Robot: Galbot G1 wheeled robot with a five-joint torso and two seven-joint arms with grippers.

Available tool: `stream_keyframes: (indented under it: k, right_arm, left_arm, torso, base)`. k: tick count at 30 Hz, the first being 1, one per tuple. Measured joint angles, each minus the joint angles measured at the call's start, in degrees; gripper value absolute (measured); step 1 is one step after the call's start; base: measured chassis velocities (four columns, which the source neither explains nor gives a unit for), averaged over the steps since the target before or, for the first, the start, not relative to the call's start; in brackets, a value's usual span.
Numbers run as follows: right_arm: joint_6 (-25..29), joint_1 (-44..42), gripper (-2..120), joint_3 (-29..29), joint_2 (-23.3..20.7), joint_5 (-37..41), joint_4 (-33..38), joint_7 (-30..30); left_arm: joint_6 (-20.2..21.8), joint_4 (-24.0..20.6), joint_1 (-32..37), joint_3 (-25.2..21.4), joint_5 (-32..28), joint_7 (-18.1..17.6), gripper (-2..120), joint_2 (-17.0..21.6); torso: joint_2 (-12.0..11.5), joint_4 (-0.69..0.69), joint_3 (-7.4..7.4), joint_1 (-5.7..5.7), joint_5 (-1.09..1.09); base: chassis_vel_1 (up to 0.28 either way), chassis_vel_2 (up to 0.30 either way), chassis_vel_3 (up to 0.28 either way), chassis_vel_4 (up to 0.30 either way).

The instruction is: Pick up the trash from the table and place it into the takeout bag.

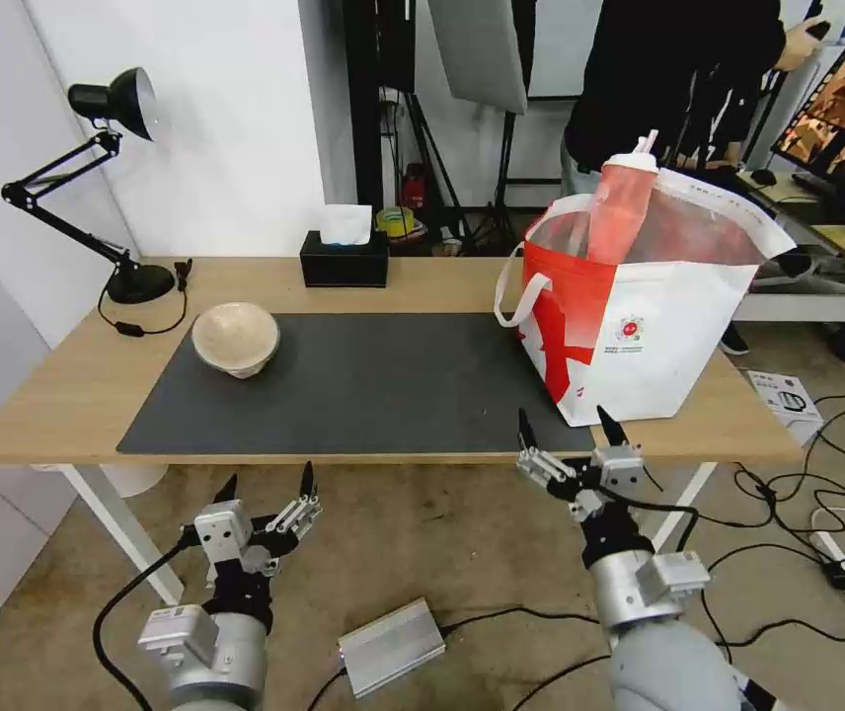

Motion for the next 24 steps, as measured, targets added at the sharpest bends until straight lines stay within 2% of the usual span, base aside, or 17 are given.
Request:
stream_keyframes:
  k: [24]
  right_arm:
    - [-1.51, -3.18, 100, -0.16, 1.07, -2.04, -0.03, 2.35]
  left_arm:
    - [-0.07, -0.80, 0.85, -0.72, -0.01, 0.03, 100, 0.20]
  torso:
    - [0.00, 0.01, 0.00, 0.00, 0.00]
  base:
    - [0.000, 0.000, 0.000, 0.000]
